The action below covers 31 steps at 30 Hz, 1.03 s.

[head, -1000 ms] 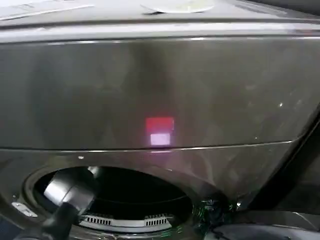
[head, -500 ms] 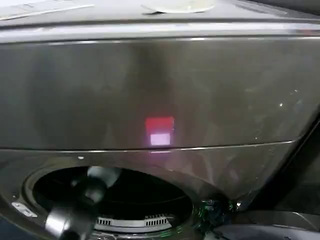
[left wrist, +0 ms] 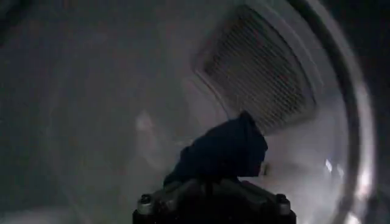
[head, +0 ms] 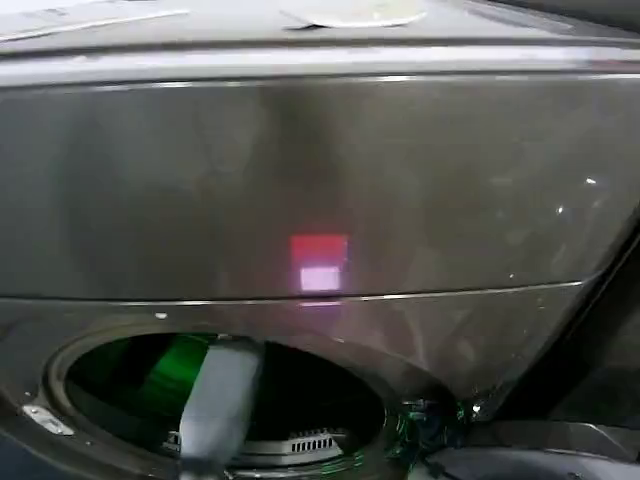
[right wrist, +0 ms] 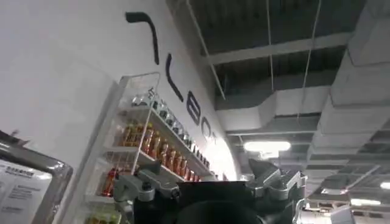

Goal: Grasp the clothes from the dryer.

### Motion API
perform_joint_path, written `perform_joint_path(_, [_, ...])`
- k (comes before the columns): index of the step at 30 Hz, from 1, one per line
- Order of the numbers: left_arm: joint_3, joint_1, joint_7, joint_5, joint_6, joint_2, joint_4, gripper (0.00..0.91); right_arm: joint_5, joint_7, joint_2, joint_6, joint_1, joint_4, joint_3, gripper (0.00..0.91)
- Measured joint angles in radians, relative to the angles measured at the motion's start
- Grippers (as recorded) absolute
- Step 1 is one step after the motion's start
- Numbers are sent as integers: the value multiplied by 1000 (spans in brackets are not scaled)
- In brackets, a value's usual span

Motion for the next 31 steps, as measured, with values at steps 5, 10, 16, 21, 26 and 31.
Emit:
perform_joint_path(5, [-8,70,-56,-23,-5,-9,-91,0,-6,-5,-5,4,-6,-3,2,907])
perform_joint_path(10, [-9,99,-85,-43,13,-22,-137,0,-8,-10,-5,9,-13,-12,14,907])
perform_joint_path(16, [-10,108,-104,-59,35,-24,-167,0,-9,-17,-2,13,-11,-13,20,907])
perform_joint_path(21, [-11,114,-112,-61,49,-27,-179,0,-11,-28,-3,0,-10,-10,35,907])
perform_joint_path(26, [-6,124,-114,-63,65,-25,-184,0,-12,-30,0,-12,-12,-12,43,907])
perform_joint_path(31, [-1,131,-114,-67,76,-23,-197,0,-12,-30,1,-24,-15,-8,47,907])
